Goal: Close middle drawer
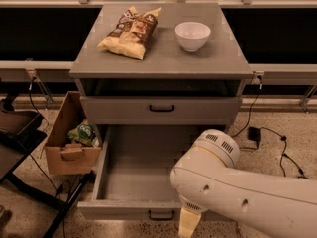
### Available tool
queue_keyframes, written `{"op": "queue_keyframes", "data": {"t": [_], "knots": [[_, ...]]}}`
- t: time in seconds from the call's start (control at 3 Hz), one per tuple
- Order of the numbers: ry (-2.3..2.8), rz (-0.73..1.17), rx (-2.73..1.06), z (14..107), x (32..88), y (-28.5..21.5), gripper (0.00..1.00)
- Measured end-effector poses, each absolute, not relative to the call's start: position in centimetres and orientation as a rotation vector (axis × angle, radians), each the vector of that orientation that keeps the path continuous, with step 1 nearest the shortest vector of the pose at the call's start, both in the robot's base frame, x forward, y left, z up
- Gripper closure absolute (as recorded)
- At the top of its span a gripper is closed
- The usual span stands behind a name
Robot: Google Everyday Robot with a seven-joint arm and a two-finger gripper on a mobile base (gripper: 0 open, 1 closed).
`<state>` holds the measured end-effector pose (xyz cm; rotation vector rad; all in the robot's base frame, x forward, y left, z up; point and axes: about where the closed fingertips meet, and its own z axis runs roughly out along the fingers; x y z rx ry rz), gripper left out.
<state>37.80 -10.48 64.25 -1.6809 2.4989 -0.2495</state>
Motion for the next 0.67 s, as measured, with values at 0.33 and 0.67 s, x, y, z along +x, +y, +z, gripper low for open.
{"op": "queue_keyframes", "data": {"t": [0.33, 0.67], "knots": [[2.511, -0.184, -1.691, 60.6, 37.6, -10.1, 0.0], [2.506, -0.084, -1.71, 54.7, 37.3, -10.1, 0.2]]}}
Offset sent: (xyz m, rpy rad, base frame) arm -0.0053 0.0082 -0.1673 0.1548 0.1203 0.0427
